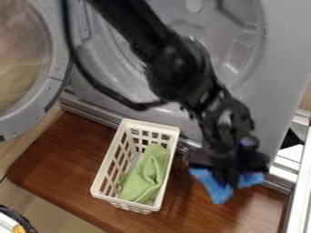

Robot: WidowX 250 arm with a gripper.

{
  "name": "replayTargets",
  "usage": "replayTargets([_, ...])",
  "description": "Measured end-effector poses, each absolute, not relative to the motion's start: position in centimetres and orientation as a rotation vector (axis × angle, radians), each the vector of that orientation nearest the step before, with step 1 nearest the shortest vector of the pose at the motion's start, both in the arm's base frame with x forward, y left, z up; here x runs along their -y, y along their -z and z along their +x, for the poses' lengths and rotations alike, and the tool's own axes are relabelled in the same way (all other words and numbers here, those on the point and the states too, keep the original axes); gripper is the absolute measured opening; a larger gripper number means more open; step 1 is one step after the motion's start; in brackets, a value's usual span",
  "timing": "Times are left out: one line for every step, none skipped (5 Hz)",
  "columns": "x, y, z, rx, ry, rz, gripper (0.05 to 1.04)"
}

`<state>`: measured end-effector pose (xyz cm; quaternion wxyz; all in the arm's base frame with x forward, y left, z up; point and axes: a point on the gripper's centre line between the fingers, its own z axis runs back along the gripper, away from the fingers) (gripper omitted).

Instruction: Take a blue cloth from the washing machine to the outside

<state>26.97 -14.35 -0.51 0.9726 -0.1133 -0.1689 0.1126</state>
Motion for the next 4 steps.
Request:
replayTargets([15.7,2.2,26.7,0.325,-0.280,-0.231,0.074])
replayTargets([16.6,4.1,26.1,0.275,-0.316,-0.218,0.074])
replayTargets([16.9,5.4,25.3,0.220,-0.344,-0.221,0.104])
replayTargets([16.9,5.4,25.2,0.207,-0.369,-0.222,0.280])
